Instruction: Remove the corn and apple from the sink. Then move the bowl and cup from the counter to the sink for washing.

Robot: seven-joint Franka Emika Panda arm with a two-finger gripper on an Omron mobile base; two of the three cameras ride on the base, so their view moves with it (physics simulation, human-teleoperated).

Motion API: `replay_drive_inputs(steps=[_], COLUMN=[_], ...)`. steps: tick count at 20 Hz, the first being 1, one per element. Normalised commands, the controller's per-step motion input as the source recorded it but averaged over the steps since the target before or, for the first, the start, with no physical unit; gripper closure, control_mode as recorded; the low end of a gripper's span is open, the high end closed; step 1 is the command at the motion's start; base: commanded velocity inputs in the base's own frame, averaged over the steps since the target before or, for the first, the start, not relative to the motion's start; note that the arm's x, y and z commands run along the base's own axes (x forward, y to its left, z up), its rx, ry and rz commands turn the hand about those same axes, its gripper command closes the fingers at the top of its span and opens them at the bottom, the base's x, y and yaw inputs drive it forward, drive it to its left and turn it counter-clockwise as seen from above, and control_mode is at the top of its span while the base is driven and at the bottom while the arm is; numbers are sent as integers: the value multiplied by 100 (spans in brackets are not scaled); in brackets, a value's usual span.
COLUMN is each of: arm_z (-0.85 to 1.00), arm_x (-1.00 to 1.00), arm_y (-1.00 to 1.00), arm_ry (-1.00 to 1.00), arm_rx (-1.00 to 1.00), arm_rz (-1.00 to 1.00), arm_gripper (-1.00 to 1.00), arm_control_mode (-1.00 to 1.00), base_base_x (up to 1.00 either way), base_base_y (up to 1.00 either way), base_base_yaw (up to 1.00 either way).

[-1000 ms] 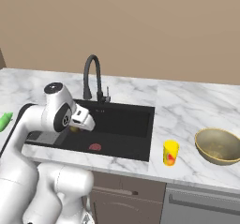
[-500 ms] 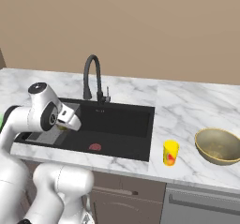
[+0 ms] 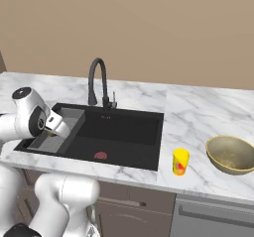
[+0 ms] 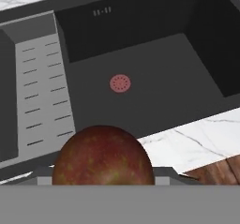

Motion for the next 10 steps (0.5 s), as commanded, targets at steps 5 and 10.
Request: replay_drive_inputs(steps=[5,10], arm_z=[0,0], arm_x=[7,8], arm_y=[49,47], arm_ry=[0,0], arm_rx=[3,4], arm_rz=[-1,0], arm_gripper=[100,100], arm_control_mode=[-100,-100], base_base_x=[0,0], base_base_y=[0,0], base_base_yaw=[0,0])
